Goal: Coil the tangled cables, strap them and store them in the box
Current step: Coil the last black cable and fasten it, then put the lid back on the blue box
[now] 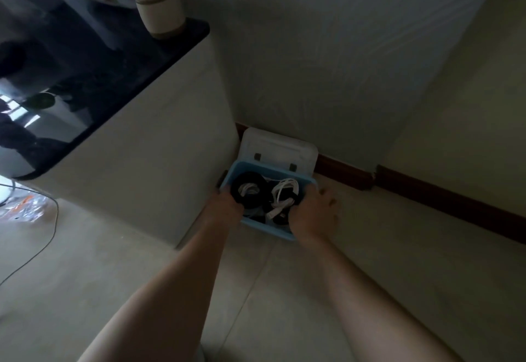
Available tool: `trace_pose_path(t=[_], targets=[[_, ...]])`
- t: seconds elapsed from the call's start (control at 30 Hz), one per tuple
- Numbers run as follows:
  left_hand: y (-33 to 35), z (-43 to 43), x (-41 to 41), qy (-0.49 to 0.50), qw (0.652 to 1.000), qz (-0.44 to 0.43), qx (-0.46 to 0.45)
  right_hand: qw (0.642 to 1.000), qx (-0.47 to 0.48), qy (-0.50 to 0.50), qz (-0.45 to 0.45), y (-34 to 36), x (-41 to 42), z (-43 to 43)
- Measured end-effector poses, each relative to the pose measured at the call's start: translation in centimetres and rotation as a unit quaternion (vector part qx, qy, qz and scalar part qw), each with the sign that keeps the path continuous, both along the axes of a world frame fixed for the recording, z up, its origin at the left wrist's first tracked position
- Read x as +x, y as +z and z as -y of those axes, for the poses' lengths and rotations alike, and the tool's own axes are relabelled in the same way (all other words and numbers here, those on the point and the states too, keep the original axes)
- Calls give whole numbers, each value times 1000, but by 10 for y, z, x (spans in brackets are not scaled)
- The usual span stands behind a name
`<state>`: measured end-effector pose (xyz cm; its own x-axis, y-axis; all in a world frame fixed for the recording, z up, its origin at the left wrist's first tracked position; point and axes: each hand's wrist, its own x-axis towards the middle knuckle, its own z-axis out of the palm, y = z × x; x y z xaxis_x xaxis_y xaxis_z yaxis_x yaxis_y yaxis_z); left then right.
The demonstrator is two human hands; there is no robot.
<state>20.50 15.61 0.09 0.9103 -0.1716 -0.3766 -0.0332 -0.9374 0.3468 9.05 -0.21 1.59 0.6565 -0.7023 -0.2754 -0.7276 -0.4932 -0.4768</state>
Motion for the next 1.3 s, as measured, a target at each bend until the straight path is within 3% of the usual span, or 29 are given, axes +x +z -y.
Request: trace_pose_path(t=[0.1, 0.43, 0.67, 0.83, 0.97, 1.03, 1.17, 1.3], targets=[[3, -4, -9, 4, 999, 2, 34, 998, 55, 35, 1, -13, -15, 5], [29, 9, -86, -36, 996, 1, 81, 994, 69, -3, -89, 1, -90, 27], [32, 17, -112, -60, 991, -62, 97, 982, 31, -21, -186, 21, -133, 61], [27, 16, -73, -37, 994, -54, 92, 998, -18, 0, -62, 28, -99, 75], [9, 17, -23, -38, 998, -54, -19, 998, 1, 59, 3, 20, -39, 77], [-1, 21, 2, -30, 996, -35, -77, 994, 59, 86, 22, 11, -6, 74], [-27, 36, 47, -49, 995, -36, -85, 978, 179, 111, 1, -17, 48, 70], [-59, 43, 79, -34, 996, -74, -42, 967, 243, 59, -43, -53, 81, 69]])
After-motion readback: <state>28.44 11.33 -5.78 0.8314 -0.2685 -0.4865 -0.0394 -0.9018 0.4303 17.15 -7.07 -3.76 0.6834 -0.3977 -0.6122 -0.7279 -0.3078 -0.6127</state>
